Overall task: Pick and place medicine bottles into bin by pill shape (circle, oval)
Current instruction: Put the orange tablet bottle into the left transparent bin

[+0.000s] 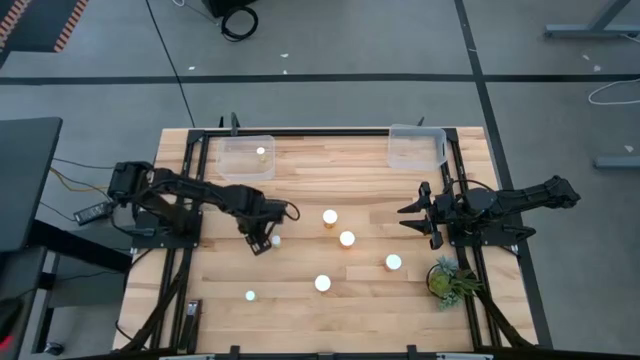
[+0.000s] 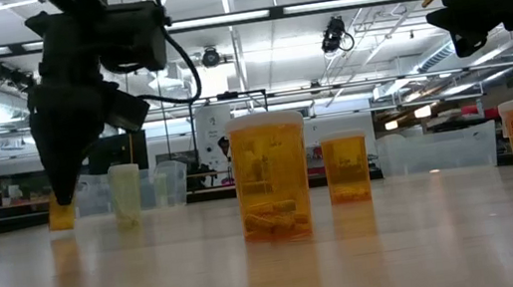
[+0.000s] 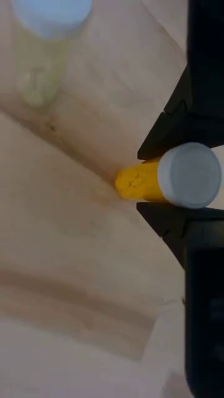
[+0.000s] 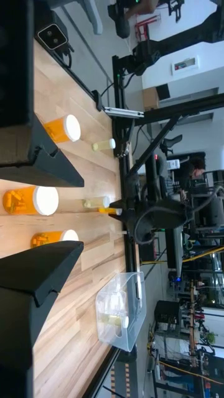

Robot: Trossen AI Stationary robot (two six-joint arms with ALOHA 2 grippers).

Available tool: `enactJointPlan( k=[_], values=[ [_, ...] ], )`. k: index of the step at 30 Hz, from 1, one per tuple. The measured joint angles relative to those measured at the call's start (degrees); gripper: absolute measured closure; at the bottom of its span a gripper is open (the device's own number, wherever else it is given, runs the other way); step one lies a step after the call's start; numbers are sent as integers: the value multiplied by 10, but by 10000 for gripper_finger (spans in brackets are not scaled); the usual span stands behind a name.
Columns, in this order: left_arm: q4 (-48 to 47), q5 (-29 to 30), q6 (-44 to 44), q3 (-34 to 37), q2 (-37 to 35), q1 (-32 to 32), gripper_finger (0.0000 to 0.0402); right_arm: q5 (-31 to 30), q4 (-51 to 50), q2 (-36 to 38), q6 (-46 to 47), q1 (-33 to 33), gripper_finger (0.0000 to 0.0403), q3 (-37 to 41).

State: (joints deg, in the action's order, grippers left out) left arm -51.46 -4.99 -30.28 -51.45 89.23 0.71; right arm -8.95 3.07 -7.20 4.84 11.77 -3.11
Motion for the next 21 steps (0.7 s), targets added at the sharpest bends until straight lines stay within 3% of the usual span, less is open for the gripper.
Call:
enactJointPlan(
  k=[21],
  values=[
    [-106,101,196,-210,0,-183,285,0,0,0,0,0,246,0]
  ],
)
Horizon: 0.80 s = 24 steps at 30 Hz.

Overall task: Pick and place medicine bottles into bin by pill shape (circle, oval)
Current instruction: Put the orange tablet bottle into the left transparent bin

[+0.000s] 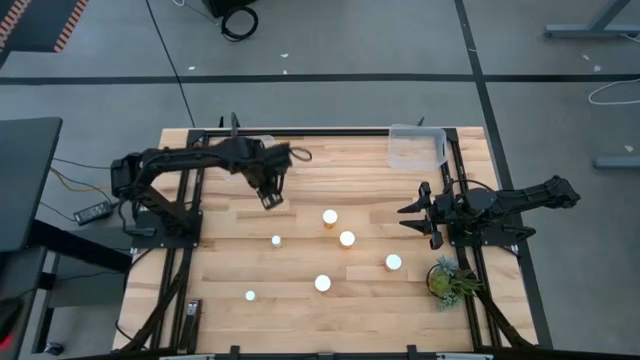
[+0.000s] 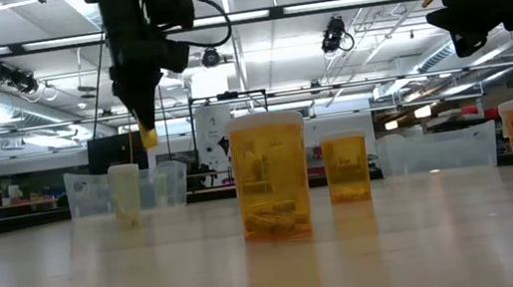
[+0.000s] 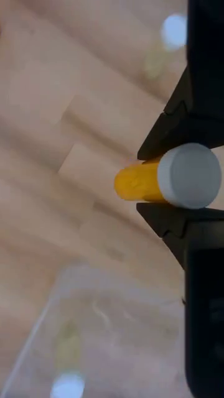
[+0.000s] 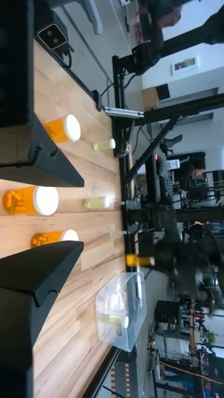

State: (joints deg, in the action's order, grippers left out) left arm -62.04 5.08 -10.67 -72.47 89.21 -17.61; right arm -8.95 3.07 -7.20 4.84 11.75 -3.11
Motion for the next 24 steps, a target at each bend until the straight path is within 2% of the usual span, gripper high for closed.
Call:
enactJointPlan(
  k=[12,24],
  values=[
    [-3,18,54,-8,0,-118,282,0,0,0,0,0,246,0],
    [8,43,55,1,0,-217,280,0,0,0,0,0,246,0]
  ],
)
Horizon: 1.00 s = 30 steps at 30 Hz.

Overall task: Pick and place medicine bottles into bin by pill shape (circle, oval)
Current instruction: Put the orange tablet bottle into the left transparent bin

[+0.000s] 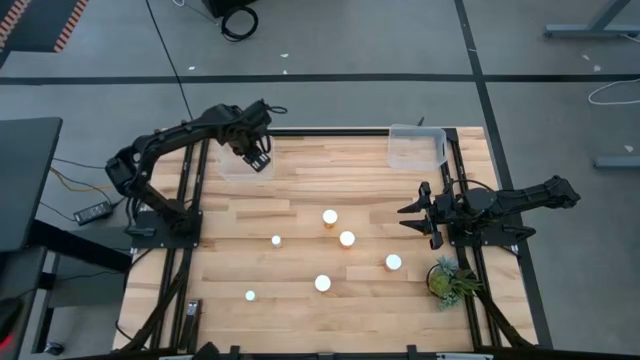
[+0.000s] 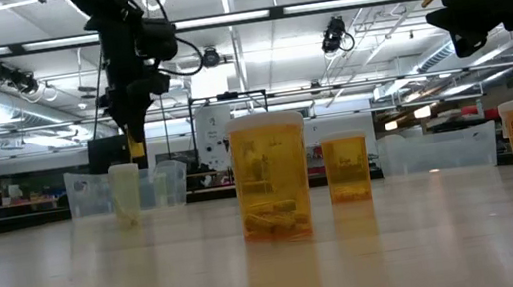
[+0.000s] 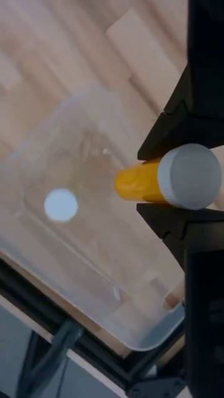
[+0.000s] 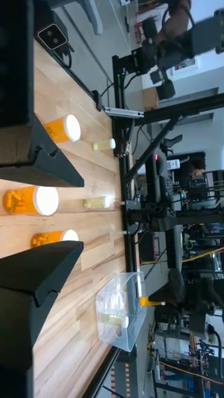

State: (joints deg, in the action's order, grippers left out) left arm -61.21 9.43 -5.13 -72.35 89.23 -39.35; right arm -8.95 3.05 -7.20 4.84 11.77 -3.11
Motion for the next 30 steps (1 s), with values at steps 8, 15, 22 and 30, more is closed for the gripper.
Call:
enactJointPlan(
  k=[8,15,22,30],
  values=[
    [67,15,-5,48,0,-53,280,0,0,0,0,0,246,0],
    [110,16,-36,79,0,-88,284,0,0,0,0,0,246,0],
    [142,17,-77,124,0,-112,280,0,0,0,0,0,246,0],
    [171,24,-109,155,0,-137,282,0,0,0,0,0,246,0]
  ],
)
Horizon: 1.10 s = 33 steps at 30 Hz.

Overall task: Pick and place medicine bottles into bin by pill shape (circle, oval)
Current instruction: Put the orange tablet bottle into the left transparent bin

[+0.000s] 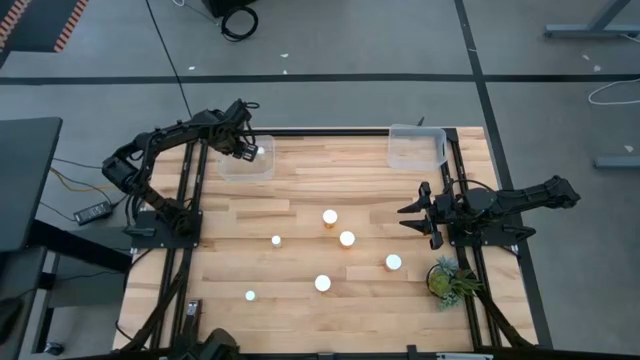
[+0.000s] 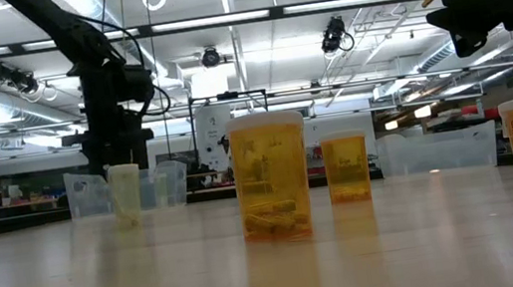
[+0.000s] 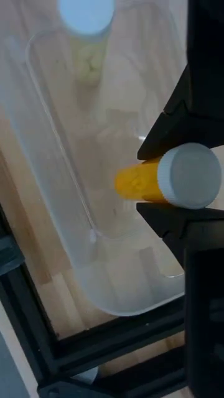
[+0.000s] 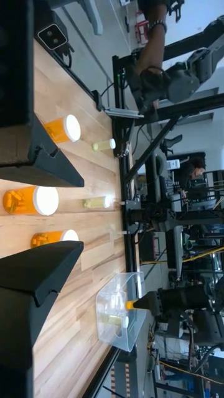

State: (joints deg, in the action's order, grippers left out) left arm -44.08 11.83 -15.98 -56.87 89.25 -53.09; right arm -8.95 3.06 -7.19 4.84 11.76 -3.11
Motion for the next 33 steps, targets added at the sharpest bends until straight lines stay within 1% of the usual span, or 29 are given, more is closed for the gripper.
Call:
enactJointPlan(
  k=[4,12,21,33],
  values=[
    [24,0,-3,11,0,-7,280,0,0,0,0,0,246,0],
    [35,0,-11,12,2,-9,281,0,0,0,0,0,246,0],
    [35,-7,-14,12,53,-6,281,0,0,0,0,0,246,0],
    [40,1,6,11,60,-8,271,0,0,0,0,0,246,0]
  ],
)
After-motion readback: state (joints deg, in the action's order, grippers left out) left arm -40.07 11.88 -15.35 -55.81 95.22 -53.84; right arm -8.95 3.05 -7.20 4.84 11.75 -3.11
